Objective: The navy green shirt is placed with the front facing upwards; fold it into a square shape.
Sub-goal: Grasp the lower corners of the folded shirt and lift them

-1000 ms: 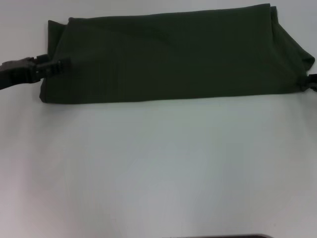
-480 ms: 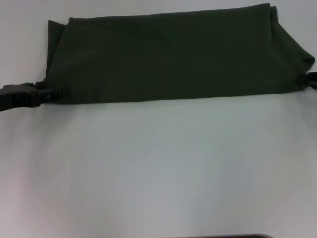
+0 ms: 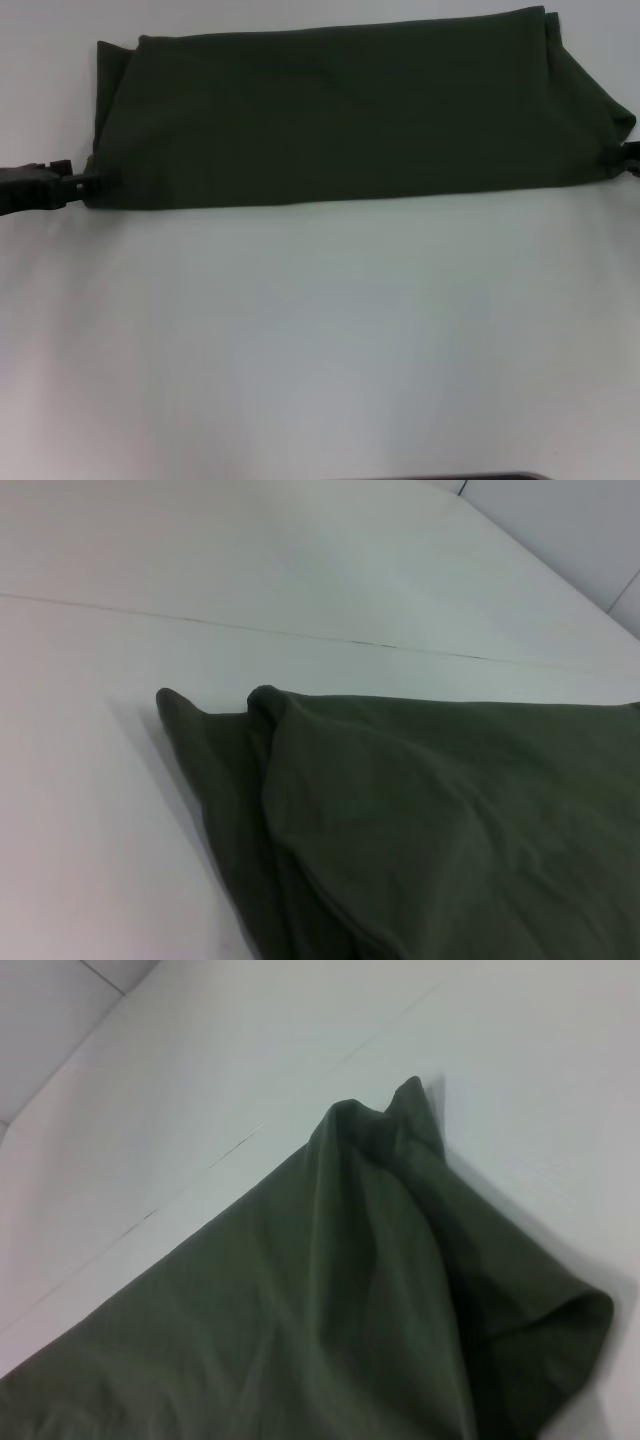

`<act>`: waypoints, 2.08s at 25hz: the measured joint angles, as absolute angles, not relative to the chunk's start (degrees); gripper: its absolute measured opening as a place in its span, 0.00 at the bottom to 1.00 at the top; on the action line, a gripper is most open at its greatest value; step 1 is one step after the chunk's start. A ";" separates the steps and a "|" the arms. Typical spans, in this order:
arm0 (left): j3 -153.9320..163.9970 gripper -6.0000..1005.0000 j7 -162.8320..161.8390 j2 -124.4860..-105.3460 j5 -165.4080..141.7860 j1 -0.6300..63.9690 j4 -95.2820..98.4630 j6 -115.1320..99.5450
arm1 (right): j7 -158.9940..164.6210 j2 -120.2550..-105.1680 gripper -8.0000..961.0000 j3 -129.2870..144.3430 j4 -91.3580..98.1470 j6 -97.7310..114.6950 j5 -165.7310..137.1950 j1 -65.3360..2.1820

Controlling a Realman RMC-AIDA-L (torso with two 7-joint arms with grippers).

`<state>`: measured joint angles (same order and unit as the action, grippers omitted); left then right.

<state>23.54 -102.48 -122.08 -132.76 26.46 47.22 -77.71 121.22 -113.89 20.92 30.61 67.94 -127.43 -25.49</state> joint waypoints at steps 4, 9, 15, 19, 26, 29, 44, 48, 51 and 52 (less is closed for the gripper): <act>24.02 0.90 -102.24 -122.07 -133.20 26.90 45.97 -77.62 | 121.24 -113.83 0.02 20.91 30.64 67.94 -127.43 -25.49; 24.44 0.90 -101.93 -122.01 -133.34 27.38 45.04 -77.53 | 121.24 -113.82 0.02 20.91 30.67 67.94 -127.43 -25.49; 25.93 0.87 -101.80 -122.11 -133.34 27.73 44.23 -76.03 | 121.20 -113.85 0.02 20.86 30.69 67.94 -127.43 -25.52; 27.22 0.84 -102.58 -122.28 -133.34 27.78 44.12 -74.38 | 121.25 -113.88 0.02 20.83 30.78 67.94 -127.44 -25.54; 27.57 0.70 -102.89 -122.04 -133.50 28.02 44.12 -74.70 | 121.17 -113.91 0.02 20.74 30.78 67.94 -127.43 -25.49; 27.58 0.57 -103.10 -121.96 -133.56 28.13 44.12 -74.92 | 121.15 -113.91 0.02 20.74 30.78 67.94 -127.44 -25.49; 27.18 0.01 -103.90 -121.76 -135.07 28.19 44.82 -76.39 | 118.55 -114.00 0.02 20.74 30.71 68.84 -127.39 -24.64; 24.50 0.01 -102.87 -121.14 -135.08 27.49 45.65 -81.25 | 112.50 -114.25 0.02 20.67 30.65 73.07 -124.52 -22.88; 20.89 0.01 -101.35 -120.71 -135.04 26.66 46.18 -85.46 | 108.70 -114.25 0.02 20.63 30.46 76.15 -122.66 -20.93; 19.49 0.01 -100.68 -120.55 -135.03 26.32 46.27 -87.14 | 107.83 -114.25 0.02 20.56 30.44 77.18 -122.44 -20.19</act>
<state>19.49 -100.68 -120.55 -135.03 26.32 46.27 -87.14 107.83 -114.25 20.56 30.44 77.18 -122.44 -20.19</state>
